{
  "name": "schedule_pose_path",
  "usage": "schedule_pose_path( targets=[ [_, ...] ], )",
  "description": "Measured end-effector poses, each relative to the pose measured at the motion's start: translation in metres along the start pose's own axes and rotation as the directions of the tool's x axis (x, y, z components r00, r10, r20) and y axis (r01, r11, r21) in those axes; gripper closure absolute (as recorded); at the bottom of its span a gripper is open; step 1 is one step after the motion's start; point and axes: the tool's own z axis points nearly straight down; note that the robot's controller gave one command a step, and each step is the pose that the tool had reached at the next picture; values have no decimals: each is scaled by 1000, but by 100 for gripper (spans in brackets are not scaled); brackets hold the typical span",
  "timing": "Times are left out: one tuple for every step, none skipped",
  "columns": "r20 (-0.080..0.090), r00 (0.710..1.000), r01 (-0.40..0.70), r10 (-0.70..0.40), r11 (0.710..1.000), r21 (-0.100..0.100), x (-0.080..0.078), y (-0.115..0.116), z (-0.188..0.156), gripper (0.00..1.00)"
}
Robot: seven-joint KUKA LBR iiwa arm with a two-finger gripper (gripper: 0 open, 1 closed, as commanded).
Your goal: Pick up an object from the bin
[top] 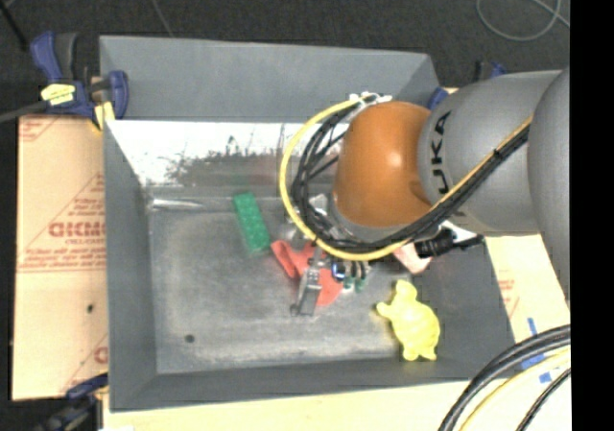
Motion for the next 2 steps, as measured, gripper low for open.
schedule_pose_path(
  targets=[
    [-7, 990, 140, -140, 990, 2, -10, -2, -14, 0],
    [-2, 999, 40, -40, 999, 0, -9, -20, -3, 0]
  ],
)
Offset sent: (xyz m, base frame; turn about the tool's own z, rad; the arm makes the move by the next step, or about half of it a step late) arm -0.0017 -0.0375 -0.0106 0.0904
